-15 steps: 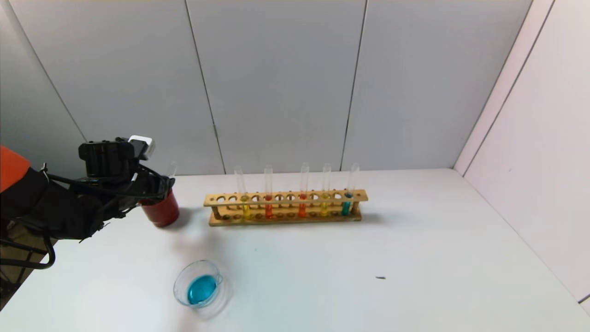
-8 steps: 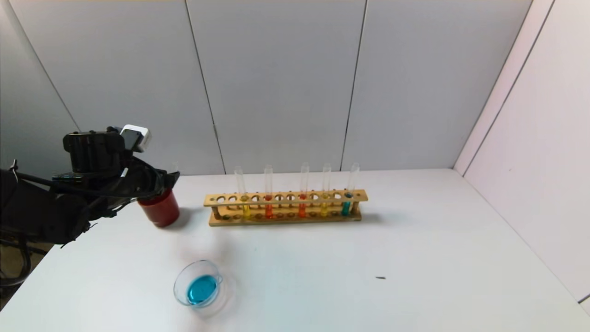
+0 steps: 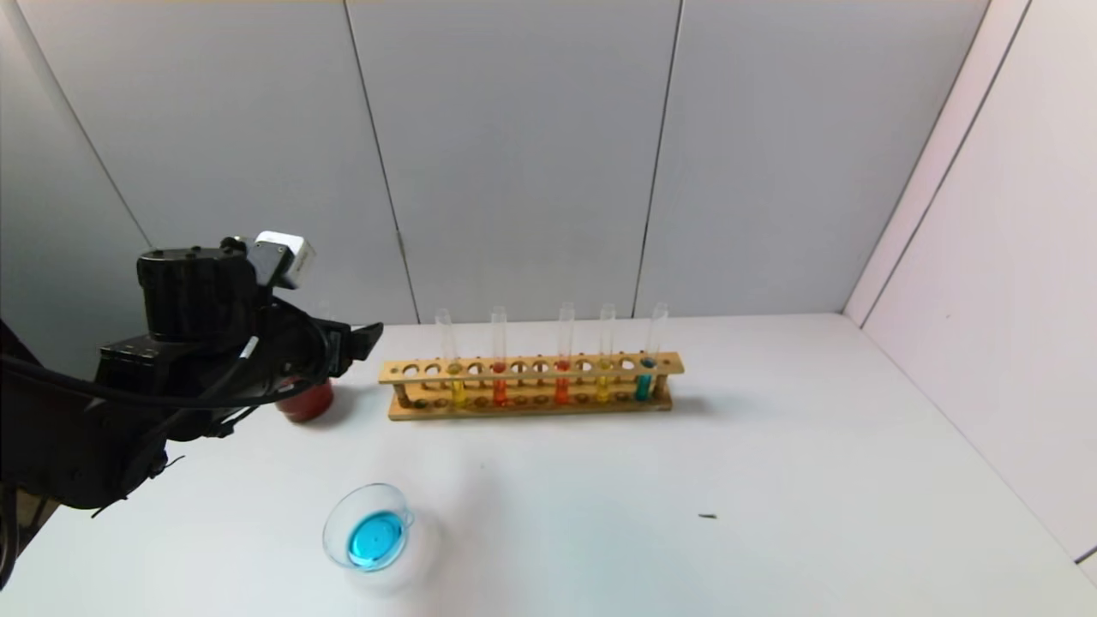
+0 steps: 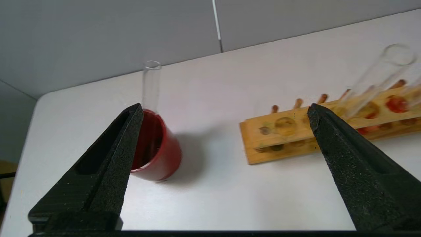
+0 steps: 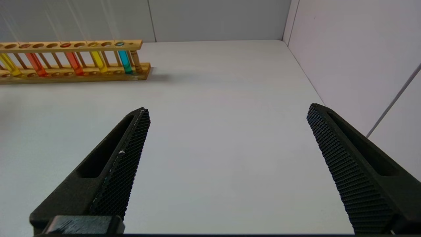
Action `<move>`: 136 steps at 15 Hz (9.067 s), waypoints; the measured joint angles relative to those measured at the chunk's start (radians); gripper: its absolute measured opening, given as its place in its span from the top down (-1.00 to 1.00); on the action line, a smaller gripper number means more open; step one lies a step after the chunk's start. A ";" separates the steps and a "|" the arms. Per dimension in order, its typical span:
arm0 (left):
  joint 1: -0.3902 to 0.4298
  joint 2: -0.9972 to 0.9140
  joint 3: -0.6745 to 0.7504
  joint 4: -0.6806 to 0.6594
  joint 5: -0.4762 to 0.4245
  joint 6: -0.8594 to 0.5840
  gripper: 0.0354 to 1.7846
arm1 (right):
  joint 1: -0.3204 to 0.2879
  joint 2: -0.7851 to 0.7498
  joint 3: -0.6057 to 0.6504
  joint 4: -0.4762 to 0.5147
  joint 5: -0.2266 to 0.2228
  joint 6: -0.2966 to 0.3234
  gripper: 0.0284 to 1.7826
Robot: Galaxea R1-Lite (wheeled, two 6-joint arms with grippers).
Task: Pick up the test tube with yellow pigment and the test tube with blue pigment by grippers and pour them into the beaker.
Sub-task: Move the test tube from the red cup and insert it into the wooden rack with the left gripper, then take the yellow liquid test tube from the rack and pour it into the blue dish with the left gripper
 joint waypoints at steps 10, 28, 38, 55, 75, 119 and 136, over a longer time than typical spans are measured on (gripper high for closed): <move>-0.175 0.016 0.026 -0.038 0.127 -0.197 -0.96 | 0.000 0.000 0.000 0.000 0.000 0.000 -0.96; -0.278 0.286 -0.181 -0.116 0.230 -0.212 -0.96 | 0.000 0.000 0.000 0.000 0.000 0.000 -0.96; -0.238 0.342 -0.236 -0.118 0.227 -0.204 -0.96 | 0.001 0.000 0.000 0.000 0.000 0.000 -0.96; -0.264 0.371 -0.261 -0.122 0.241 -0.212 0.68 | 0.001 0.000 0.000 0.000 0.000 0.000 -0.96; -0.266 0.246 -0.429 0.099 0.267 -0.169 0.68 | 0.000 0.000 0.000 0.000 0.000 0.000 -0.96; 0.083 -0.546 0.159 0.604 0.127 0.918 0.68 | 0.000 0.000 0.000 0.000 0.000 0.000 -0.96; -0.102 -0.230 0.267 0.365 0.190 1.008 0.68 | 0.001 0.000 0.000 0.000 0.000 0.000 -0.96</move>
